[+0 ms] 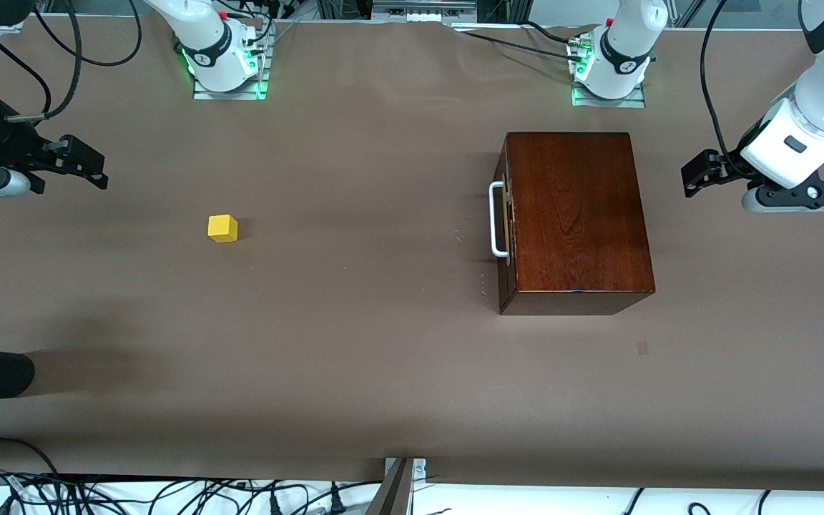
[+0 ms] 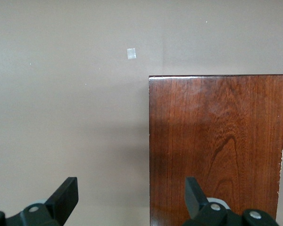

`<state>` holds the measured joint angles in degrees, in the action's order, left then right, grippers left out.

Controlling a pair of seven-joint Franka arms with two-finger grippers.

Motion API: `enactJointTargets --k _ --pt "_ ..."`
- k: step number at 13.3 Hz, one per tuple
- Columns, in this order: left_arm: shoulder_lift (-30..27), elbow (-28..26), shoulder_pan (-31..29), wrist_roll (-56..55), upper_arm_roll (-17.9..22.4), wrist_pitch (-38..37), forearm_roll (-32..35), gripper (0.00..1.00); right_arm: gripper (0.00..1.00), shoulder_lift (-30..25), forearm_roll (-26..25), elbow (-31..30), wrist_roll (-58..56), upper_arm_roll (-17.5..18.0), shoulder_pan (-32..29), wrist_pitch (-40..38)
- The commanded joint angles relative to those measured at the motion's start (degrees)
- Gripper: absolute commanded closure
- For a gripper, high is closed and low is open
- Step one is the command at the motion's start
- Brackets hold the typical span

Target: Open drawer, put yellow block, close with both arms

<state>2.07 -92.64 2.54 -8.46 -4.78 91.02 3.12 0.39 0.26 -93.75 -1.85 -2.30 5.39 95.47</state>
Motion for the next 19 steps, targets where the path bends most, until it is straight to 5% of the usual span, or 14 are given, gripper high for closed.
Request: enactJointTargets --k 1,13,19 --pt "0.92 1.94 -0.16 0.55 -0.14 -1.19 -1.01 0.00 0.00 0.14 0.27 0.67 -0.35 0.19 -0.47 -0.72" --pt "0.92 1.94 0.89 0.20 -0.58 -6.63 -6.37 0.00 0.00 0.14 0.27 0.67 -0.44 0.19 -0.47 -0.72" --pt "2.84 1.67 2.65 -0.15 -6.71 -9.89 -6.46 0.00 0.00 0.14 0.27 0.67 -0.44 0.19 -0.47 -0.72"
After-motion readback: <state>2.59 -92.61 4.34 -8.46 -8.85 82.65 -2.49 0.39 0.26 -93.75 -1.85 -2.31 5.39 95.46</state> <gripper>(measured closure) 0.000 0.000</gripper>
